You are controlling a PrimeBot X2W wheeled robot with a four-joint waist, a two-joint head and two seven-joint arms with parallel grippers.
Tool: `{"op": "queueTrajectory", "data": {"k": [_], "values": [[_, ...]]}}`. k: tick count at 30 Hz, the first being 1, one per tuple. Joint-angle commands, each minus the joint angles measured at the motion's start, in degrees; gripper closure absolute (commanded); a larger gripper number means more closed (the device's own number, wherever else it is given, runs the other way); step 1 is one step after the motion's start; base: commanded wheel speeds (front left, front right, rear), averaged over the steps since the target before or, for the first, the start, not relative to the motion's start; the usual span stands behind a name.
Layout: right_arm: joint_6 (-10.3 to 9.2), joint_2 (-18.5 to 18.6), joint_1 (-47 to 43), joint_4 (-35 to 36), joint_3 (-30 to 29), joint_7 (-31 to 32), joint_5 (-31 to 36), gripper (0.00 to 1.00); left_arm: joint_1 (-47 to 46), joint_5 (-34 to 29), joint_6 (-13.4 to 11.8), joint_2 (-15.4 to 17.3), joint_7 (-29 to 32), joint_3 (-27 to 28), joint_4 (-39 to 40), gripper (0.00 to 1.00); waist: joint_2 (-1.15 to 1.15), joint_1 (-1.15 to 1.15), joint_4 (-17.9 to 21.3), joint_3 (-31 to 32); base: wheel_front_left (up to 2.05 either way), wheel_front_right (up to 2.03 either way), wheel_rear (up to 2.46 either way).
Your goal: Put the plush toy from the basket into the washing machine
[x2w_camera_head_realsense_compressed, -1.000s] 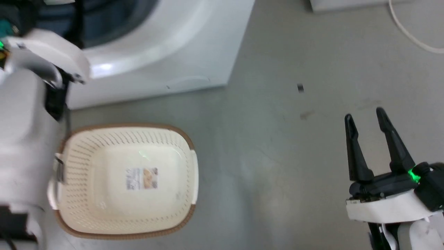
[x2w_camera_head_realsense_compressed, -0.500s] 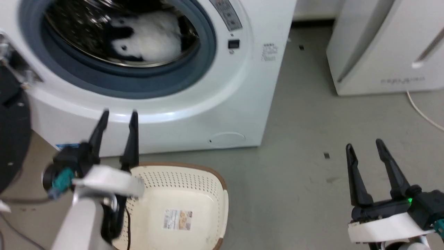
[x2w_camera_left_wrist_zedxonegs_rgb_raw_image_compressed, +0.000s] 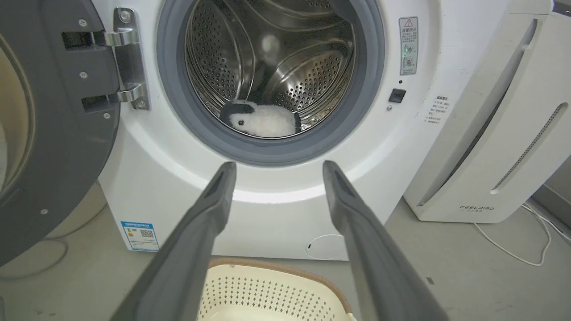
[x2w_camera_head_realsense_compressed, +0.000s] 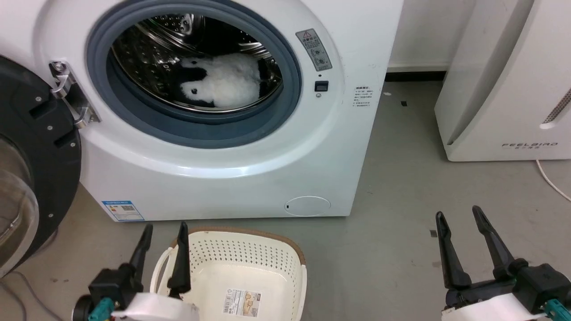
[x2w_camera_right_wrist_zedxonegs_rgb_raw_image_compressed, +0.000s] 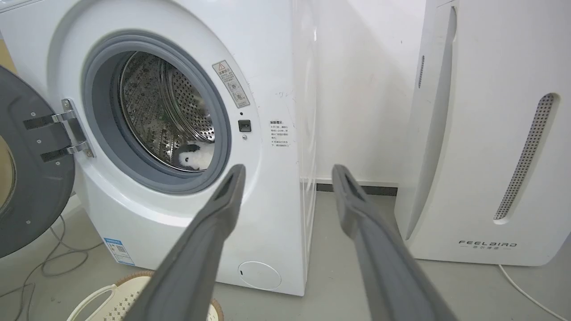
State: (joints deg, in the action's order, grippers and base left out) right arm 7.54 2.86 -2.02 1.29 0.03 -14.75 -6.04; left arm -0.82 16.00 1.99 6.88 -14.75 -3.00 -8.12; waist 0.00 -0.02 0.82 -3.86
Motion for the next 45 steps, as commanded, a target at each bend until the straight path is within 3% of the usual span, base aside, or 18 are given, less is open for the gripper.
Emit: {"op": "queueTrajectory", "data": {"k": [1,15,16,45], "values": [[-0.05,0.01,-0.86,-0.26,-0.02,-0.25,-0.45,0.00,1.11,-0.75,-0.14,-0.50,-0.25,0.27,0.38,0.00,0.00,0.02,-0.20,0.22,0.00,0.00,0.00],[-0.05,0.01,-1.21,-1.04,0.27,-0.25,-0.84,0.00,2.63,-4.00,1.18,-2.48,-0.25,1.24,-1.47,0.00,0.00,0.02,-1.06,0.75,0.00,0.00,0.00],[0.00,0.00,-0.50,-0.84,0.25,0.04,-0.75,1.00,2.27,-3.79,0.99,-2.45,0.06,0.99,-1.40,1.00,0.00,0.02,-1.06,0.75,0.00,0.00,0.00],[-0.01,0.00,0.01,-0.92,0.18,2.93,0.58,1.00,1.97,-6.18,0.40,-2.75,2.97,1.30,0.48,1.00,0.00,0.02,-1.02,1.37,0.00,0.00,0.00]]}}
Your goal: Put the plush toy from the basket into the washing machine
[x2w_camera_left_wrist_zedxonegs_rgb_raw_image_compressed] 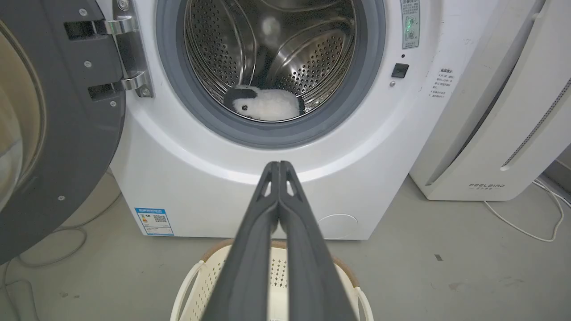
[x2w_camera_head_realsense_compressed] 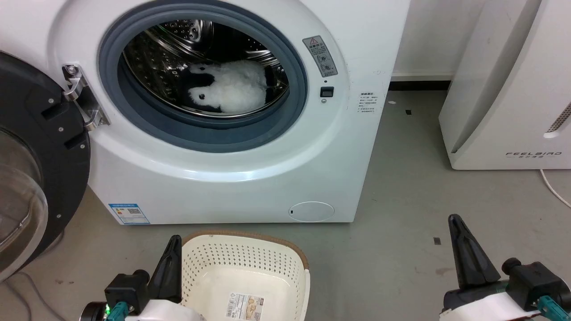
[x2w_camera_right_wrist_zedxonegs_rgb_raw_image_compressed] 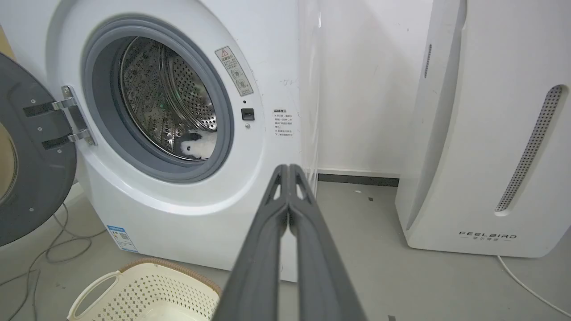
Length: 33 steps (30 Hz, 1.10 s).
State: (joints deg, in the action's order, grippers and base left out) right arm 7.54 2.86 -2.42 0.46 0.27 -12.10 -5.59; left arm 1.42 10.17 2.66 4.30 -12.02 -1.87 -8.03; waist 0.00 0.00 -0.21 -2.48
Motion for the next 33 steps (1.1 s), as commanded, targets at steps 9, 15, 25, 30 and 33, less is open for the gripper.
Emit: {"op": "queueTrajectory", "data": {"k": [9,15,25,30,33], "values": [[-0.01,0.00,0.59,-0.11,-0.08,1.34,0.62,1.00,-0.37,-1.23,-0.48,-0.29,1.30,0.32,1.06,1.00,0.00,0.00,0.02,0.22,0.00,0.00,0.00],[-0.02,0.00,0.71,-0.14,-0.09,2.05,0.94,1.00,-0.43,-1.82,-0.63,-0.36,2.01,0.42,1.52,1.00,0.00,0.00,0.03,0.37,0.00,0.00,0.00],[-0.02,0.01,0.91,-0.17,-0.11,3.22,1.49,1.00,-0.55,-2.79,-0.86,-0.48,3.18,0.59,2.28,1.00,0.00,0.00,0.05,0.62,0.00,0.00,0.00],[-0.02,0.01,1.01,-0.19,-0.12,3.81,1.76,1.00,-0.61,-3.28,-0.98,-0.55,3.76,0.68,2.66,1.00,0.00,0.00,0.06,0.74,0.00,0.00,0.00],[-0.02,0.01,1.07,-0.20,-0.13,4.16,1.92,1.00,-0.64,-3.57,-1.05,-0.58,4.11,0.73,2.89,1.00,0.00,0.00,0.07,0.81,0.00,0.00,0.00]]}}
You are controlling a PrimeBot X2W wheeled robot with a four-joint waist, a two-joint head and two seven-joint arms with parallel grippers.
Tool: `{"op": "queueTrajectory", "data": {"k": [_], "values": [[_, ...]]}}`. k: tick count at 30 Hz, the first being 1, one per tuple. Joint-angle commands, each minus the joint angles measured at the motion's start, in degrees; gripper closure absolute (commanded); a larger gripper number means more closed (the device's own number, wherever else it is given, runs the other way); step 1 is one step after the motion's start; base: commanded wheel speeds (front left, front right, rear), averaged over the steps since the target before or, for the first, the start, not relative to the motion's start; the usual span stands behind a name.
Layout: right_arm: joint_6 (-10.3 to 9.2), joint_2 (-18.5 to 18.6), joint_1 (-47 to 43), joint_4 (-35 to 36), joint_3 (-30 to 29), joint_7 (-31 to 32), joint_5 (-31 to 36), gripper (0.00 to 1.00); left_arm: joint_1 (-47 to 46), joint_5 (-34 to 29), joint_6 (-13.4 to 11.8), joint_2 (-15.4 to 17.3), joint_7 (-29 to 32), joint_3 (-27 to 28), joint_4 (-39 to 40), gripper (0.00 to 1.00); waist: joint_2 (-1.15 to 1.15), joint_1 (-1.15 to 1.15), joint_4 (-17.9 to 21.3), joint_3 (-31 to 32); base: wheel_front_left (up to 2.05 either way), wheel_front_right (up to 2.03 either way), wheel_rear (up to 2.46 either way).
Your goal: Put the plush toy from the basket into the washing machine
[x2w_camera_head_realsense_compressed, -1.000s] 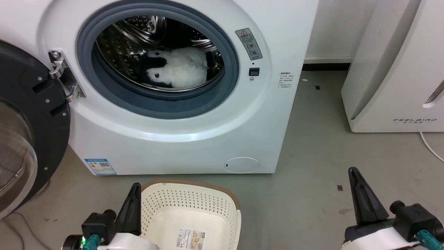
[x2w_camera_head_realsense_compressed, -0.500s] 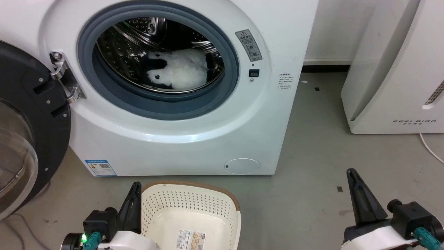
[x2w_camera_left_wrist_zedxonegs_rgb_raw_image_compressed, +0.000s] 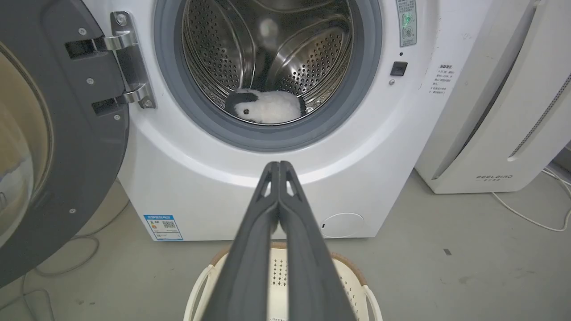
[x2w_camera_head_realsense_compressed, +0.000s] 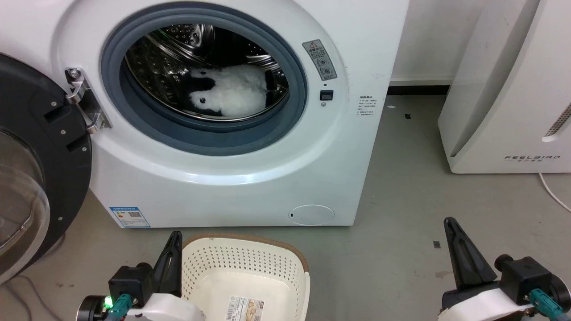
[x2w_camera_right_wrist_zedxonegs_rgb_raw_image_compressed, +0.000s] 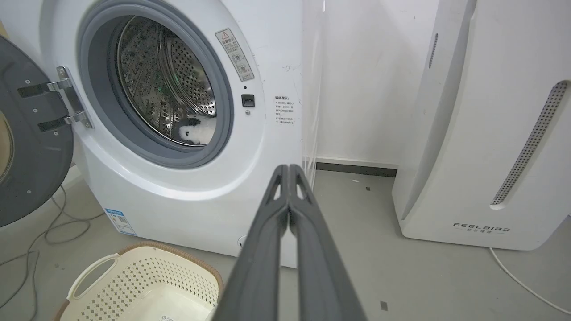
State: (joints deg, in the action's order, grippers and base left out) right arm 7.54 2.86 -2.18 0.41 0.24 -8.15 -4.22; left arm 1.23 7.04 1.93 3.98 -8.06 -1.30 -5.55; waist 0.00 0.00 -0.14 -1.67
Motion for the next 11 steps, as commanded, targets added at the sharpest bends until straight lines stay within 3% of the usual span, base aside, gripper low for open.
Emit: {"op": "queueTrajectory", "data": {"k": [1,11], "values": [[-0.03,0.01,0.85,-0.16,-0.10,0.32,0.61,1.00,-0.47,-0.54,-0.34,-0.28,0.27,0.17,0.49,1.00,0.00,0.00,0.00,0.03,0.00,0.00,0.00],[-0.03,0.01,1.05,-0.20,-0.12,1.50,1.15,1.00,-0.58,-1.52,-0.58,-0.40,1.44,0.34,1.25,1.00,0.00,0.00,0.02,0.28,0.00,0.00,0.00]]}}
